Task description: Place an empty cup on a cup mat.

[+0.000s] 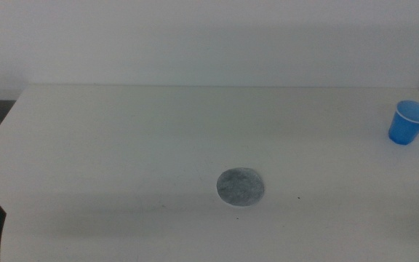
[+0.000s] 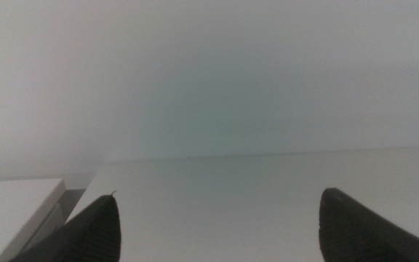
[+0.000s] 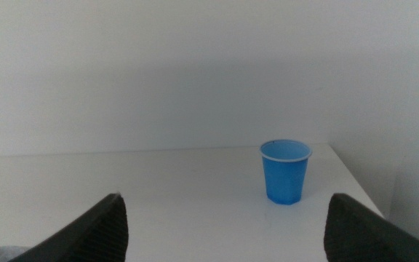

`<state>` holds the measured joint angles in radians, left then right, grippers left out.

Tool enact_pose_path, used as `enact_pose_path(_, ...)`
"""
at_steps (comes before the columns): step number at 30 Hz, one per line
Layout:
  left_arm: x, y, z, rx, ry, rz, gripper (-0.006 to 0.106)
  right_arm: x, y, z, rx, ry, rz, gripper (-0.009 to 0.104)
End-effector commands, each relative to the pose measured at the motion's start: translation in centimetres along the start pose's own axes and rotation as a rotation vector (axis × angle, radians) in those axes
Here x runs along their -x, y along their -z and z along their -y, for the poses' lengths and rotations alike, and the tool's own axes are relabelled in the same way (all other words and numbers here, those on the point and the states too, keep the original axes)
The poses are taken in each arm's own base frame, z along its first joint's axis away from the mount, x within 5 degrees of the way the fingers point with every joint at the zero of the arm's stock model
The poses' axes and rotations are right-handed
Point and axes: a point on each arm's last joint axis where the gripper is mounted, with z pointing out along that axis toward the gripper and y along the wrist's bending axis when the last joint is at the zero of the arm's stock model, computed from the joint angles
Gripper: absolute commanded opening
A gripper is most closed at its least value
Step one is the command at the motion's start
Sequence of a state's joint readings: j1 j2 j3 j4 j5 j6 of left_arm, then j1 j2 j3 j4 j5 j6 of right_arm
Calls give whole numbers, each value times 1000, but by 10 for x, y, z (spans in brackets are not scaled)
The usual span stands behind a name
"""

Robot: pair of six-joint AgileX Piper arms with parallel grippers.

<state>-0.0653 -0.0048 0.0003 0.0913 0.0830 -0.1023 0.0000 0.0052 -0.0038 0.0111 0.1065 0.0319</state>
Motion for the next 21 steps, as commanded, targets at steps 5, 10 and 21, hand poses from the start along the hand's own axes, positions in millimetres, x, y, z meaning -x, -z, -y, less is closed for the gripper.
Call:
enact_pose_path(5, 1, 0, 0, -5, 6, 7, 94, 12, 2, -1, 8, -61, 32, 92)
enact_pose_path(10, 1, 0, 0, -5, 4, 7, 94, 46, -5, -3, 3, -125, -76, 92)
enact_pose_path(21, 1, 0, 0, -5, 4, 7, 94, 124, -58, -8, -34, -181, -490, 92)
